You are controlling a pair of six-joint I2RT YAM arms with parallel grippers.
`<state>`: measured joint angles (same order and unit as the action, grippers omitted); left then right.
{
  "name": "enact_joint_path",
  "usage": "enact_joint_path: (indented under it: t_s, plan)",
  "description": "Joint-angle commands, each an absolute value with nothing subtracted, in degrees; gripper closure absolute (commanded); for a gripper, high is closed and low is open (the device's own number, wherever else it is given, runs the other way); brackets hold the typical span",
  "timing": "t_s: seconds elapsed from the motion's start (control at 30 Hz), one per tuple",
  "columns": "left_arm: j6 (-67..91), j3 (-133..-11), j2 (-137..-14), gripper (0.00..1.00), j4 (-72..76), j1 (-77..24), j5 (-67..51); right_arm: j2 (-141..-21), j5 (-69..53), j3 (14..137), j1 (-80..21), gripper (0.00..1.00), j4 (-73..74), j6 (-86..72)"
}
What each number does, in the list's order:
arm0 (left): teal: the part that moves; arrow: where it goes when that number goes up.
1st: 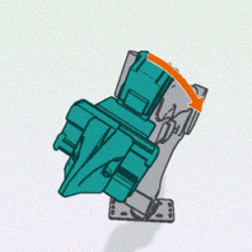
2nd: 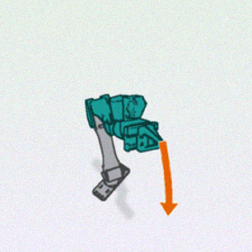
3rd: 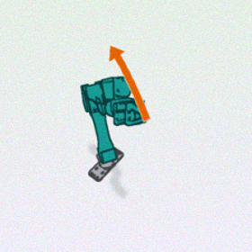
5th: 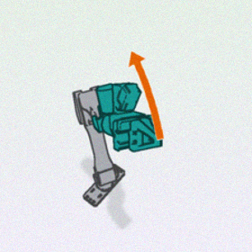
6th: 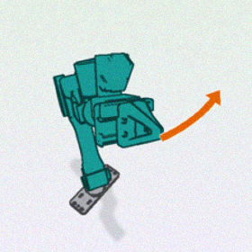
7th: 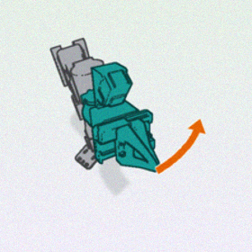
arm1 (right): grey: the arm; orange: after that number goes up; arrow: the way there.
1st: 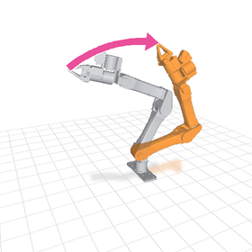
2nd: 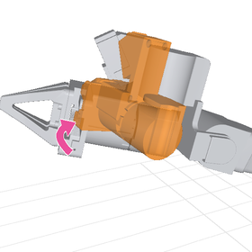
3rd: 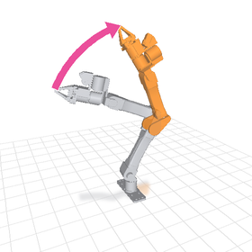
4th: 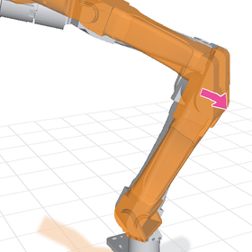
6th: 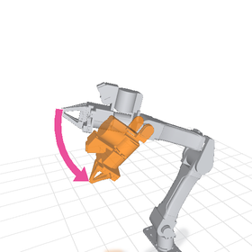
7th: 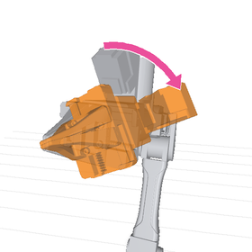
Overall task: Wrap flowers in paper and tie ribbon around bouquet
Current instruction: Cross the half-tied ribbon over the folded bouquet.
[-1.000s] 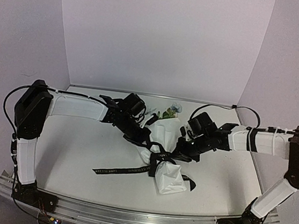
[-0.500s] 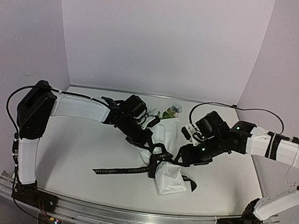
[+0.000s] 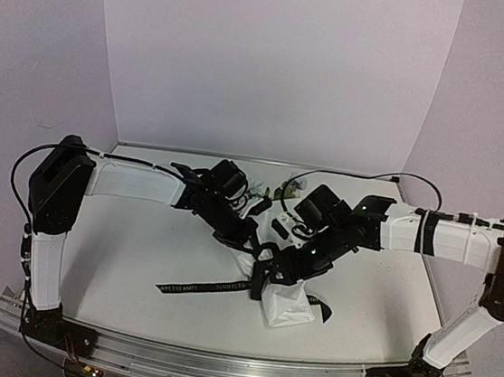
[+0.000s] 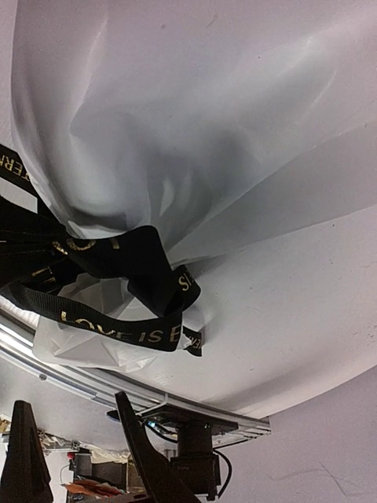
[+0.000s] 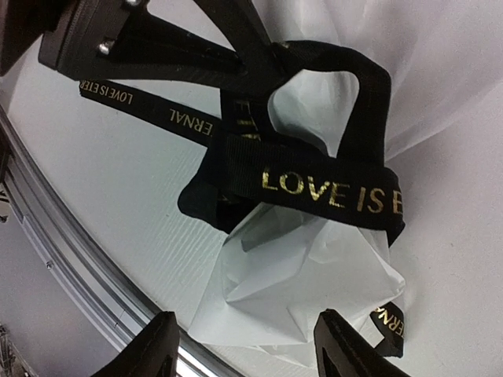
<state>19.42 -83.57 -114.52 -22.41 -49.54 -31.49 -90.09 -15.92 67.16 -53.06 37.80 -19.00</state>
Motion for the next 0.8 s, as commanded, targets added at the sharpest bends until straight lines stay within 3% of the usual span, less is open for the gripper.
enact_joint_path:
  t_s: [0.0,0.57,0.77]
  plan:
    - [17.7,-84.1,-114.1,1.00,-20.2,-49.4,-34.2,-94.1,-13.8,70.4,-53.6,0.41,34.3,-14.9]
    - [17.0,-83.1,-113.3,1.00,-18.5,-49.3,-36.7,-103.3,-16.0,73.5,-55.7,0.42,27.2,-15.2]
    - [19.4,-80.7,-111.9,1.00,-14.2,-49.1,-40.5,-101.5,-13.7,63.9,-56.0,0.43,10.6,-16.9]
